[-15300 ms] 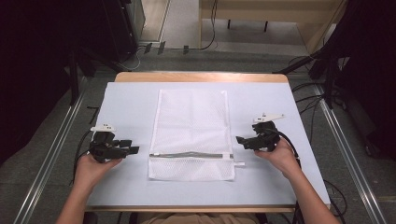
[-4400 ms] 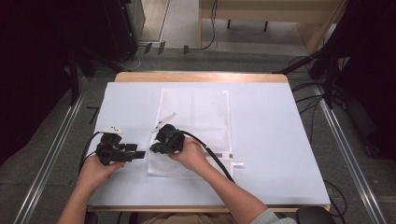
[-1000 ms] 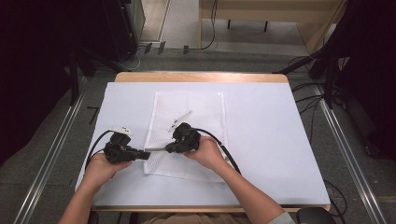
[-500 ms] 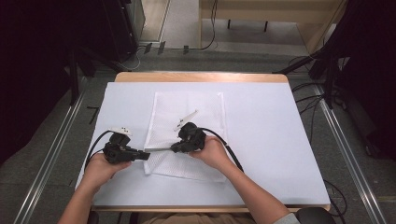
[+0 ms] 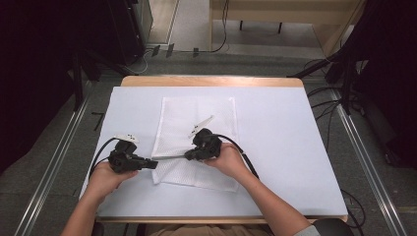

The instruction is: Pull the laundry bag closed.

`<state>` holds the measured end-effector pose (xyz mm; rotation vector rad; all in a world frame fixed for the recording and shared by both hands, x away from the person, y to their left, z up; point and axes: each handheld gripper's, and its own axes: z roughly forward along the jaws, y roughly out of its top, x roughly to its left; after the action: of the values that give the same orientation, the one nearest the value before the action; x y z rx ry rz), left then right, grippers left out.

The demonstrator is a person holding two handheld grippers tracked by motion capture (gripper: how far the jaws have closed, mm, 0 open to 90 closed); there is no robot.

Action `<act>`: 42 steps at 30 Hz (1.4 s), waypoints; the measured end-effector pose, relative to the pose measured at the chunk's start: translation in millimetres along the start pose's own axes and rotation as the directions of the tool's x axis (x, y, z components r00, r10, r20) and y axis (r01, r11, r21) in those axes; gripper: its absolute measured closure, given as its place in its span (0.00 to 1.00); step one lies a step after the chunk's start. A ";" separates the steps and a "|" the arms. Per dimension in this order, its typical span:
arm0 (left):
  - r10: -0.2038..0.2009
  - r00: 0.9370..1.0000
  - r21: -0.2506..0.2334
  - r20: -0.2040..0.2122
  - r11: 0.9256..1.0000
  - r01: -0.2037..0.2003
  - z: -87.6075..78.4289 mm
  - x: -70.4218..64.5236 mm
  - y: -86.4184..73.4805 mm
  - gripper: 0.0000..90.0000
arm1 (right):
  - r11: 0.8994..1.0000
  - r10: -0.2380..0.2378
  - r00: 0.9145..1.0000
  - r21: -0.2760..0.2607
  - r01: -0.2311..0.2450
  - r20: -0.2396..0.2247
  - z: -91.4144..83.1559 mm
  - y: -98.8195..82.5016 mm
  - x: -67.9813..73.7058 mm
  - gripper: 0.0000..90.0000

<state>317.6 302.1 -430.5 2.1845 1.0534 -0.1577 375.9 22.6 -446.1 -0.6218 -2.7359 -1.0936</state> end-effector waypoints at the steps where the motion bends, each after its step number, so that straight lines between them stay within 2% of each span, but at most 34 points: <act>1: 0.001 1.000 0.001 0.000 1.000 -0.001 0.2 0.1 -0.2 0.98 | 1.000 -0.005 1.000 -0.003 0.005 -0.001 -0.5 -0.9 -1.2 0.98; 6: 0.004 1.000 0.001 0.005 1.000 -0.004 0.6 -0.9 0.2 0.98 | 1.000 0.005 1.000 -0.005 -0.005 0.002 -4.2 -3.4 -1.3 0.98; 8: 0.002 1.000 0.003 0.004 1.000 -0.002 0.0 -0.7 -0.1 0.98 | 1.000 -0.010 1.000 0.000 0.010 0.009 -4.9 -3.7 -1.5 0.98; 28: -0.004 1.000 0.001 0.002 1.000 0.004 -1.4 0.4 -1.6 0.98 | 0.998 0.052 0.998 0.021 -0.053 0.040 -20.4 -24.5 -16.0 0.98; 37: 0.003 1.000 0.003 0.007 1.000 -0.003 -2.1 0.8 -2.2 0.98 | 0.999 0.043 0.998 0.025 -0.044 0.047 -22.9 -27.5 -17.1 0.98; 42: 0.001 1.000 -0.002 0.018 1.000 -0.001 -2.1 0.7 -2.5 0.98 | 0.998 0.053 0.998 0.024 -0.054 0.043 -27.3 -30.4 -18.4 0.98</act>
<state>315.9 305.0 -430.5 2.1783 1.0422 -0.1754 378.9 -21.9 -450.3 -0.7187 -2.7469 -1.0446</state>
